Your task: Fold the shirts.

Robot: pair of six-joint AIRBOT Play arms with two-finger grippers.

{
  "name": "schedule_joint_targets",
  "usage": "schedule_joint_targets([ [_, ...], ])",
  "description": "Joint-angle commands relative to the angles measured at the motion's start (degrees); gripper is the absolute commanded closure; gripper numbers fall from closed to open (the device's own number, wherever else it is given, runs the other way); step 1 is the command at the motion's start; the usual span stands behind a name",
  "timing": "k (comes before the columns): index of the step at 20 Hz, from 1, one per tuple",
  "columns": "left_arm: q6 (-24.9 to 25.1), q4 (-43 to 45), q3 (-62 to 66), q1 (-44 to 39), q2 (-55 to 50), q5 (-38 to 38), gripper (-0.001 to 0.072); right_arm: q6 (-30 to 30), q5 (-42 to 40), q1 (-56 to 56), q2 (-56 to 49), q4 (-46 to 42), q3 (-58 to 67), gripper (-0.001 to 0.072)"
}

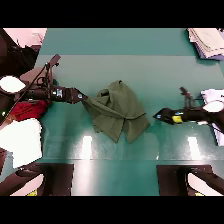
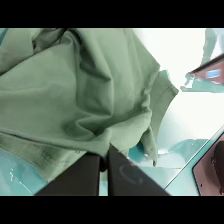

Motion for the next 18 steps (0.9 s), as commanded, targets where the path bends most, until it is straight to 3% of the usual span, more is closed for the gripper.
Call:
schedule_joint_targets([
  [1, -0.04, 0.04, 0.7, -0.04, 0.04, -0.26, 0.0681, -0.66, -4.42, 8.35, -9.42, 0.55, 3.45, 0.0281],
  [5, -0.07, 0.02, 0.7, -0.04, 0.04, -0.68, 0.0681, -0.72, -3.39, 11.3, -15.45, 0.57, 9.14, 0.0282],
  [6, -0.07, 0.02, 0.72, -0.04, 0.04, -0.68, 0.0681, -0.81, -3.41, 11.63, -15.72, 0.59, 10.25, 0.0335],
  [7, -0.07, 0.02, 0.72, -0.04, 0.04, -0.68, 0.068, -1.2, -3.41, 11.89, -15.67, 0.44, 11.19, 0.0512],
  [9, -0.07, -0.15, 0.74, -0.04, 0.07, -0.61, 0.0681, -1.75, -2.01, 11.82, -15.67, -0.04, 13.51, 0.0697],
  [12, -0.09, 0.09, 6.49, 0.02, 0.09, -0.63, 0.0682, -0.02, 1.62, 11.76, -12.22, -10.69, 20.44, 0.0699],
  [16, -0.22, 5.38, 28.11, 0.0, 2.75, -1.14, 0.0682, 9.88, 3.21, 7.78, 2.54, -30.25, 34.73, 0.0699],
  [18, -2.1, 7.8, 39.67, 0.0, 4.33, -3.17, 0.0682, 10.82, 3.3, 3.3, 9.79, -32.37, 42.64, 0.0699],
])
